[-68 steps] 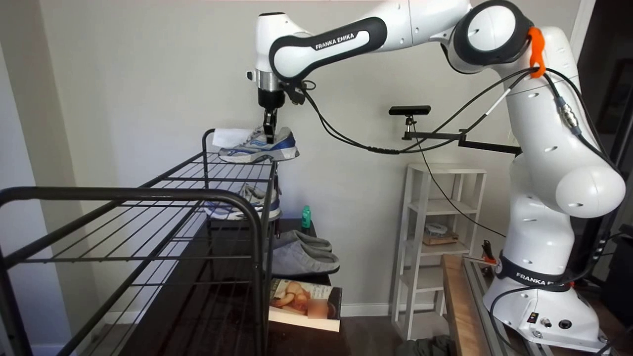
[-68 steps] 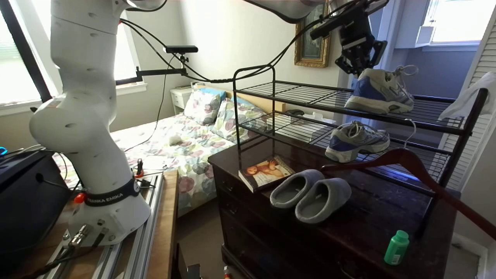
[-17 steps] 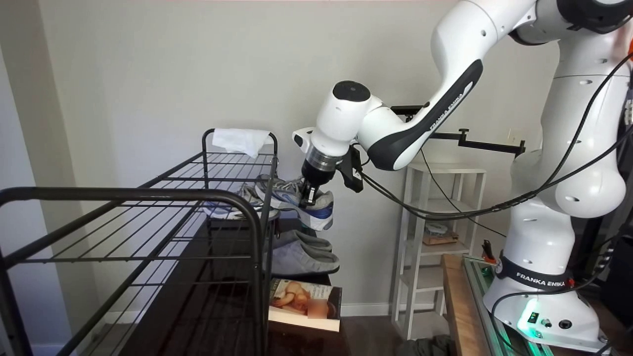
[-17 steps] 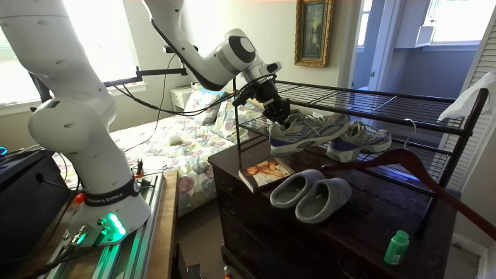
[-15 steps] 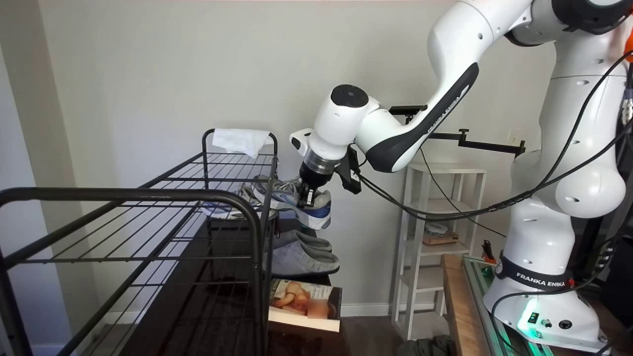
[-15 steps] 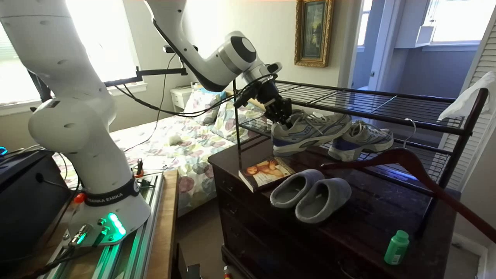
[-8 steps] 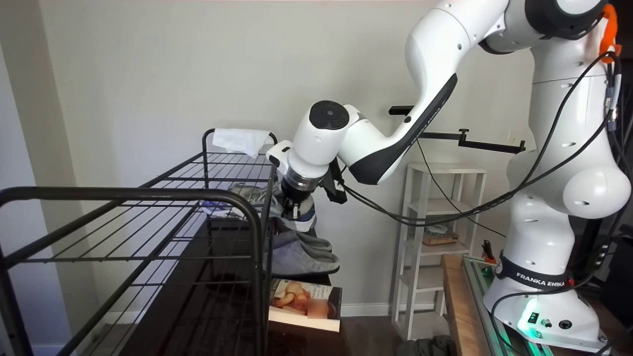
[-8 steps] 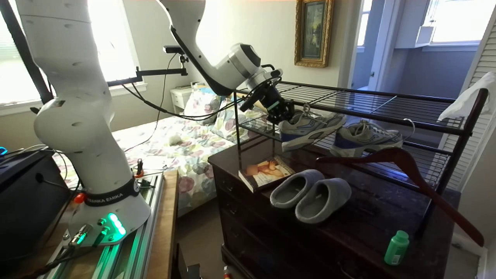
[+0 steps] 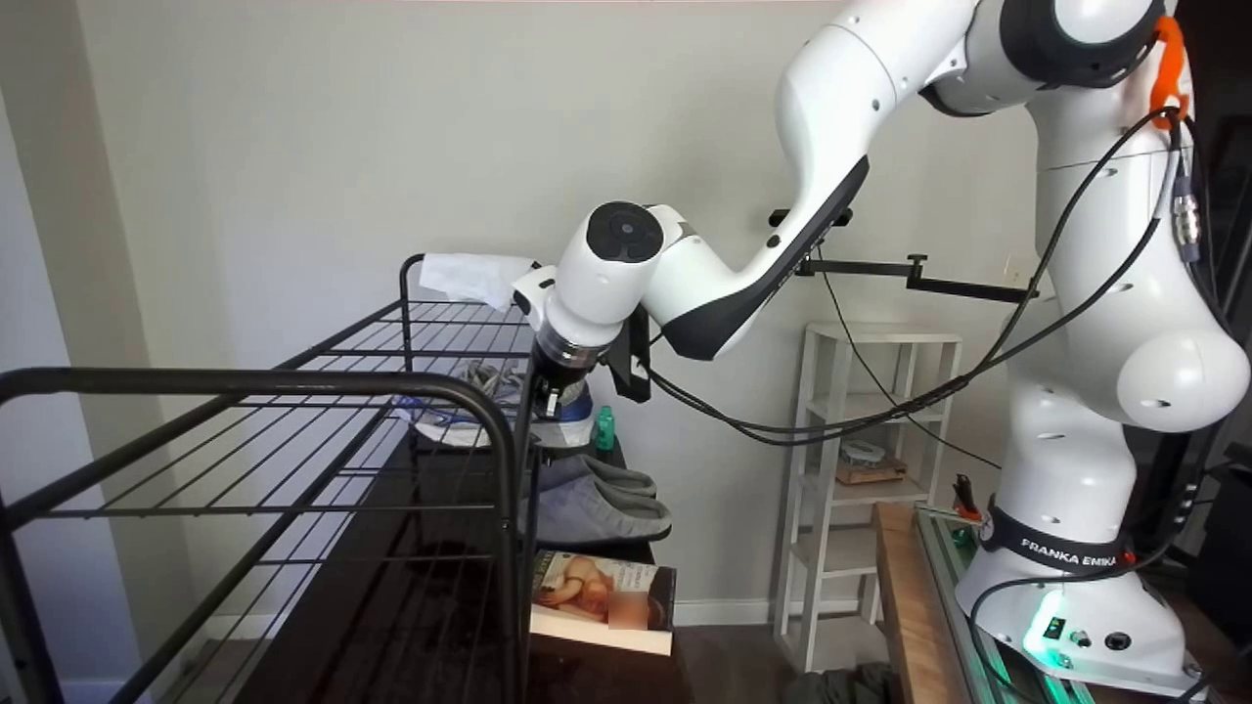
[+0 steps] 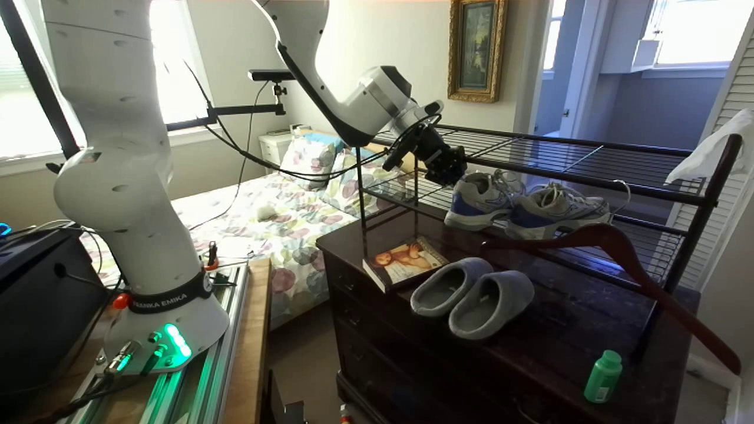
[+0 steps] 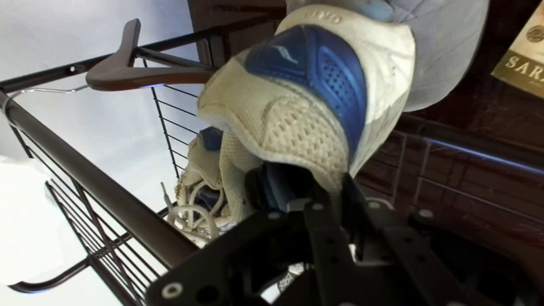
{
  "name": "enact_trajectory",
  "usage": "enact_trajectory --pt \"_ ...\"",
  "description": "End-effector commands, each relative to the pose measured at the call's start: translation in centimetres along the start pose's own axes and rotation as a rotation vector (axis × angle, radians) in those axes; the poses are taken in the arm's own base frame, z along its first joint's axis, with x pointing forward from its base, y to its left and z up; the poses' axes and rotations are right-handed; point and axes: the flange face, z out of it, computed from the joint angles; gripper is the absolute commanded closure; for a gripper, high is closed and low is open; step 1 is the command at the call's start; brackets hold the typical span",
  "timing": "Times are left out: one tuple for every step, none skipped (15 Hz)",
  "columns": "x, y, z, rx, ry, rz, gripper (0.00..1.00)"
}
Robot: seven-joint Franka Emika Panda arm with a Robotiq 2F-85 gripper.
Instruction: Put the green bottle on the countertop then move the sneaker from the top shelf to the bottom shelf.
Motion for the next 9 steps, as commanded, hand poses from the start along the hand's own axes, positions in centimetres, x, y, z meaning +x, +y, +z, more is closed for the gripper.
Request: enact_trajectory --pt "0.8 2.6 1.4 -0.029 0.050 0.106 0.97" --pt "0.6 2.7 1.7 -0.015 0.042 0.116 0.64" --pt "0.5 2.7 1.8 0.000 0.039 0.117 0.61" --pt "0.2 2.3 1.6 0.031 0.033 0.105 0.56" --pt "0.0 1.9 1.2 0.060 0.041 0.090 0.49" --pt "-0.3 1.5 0.2 0.070 0.083 0.062 0.43" --pt "-0.8 1.2 -0.7 0.082 0.116 0.045 0.35" --pt "-1.3 0.9 -1.4 0.081 0.141 0.038 0.29" --pt "-2.2 0.8 -2.4 0.061 0.168 0.018 0.23"
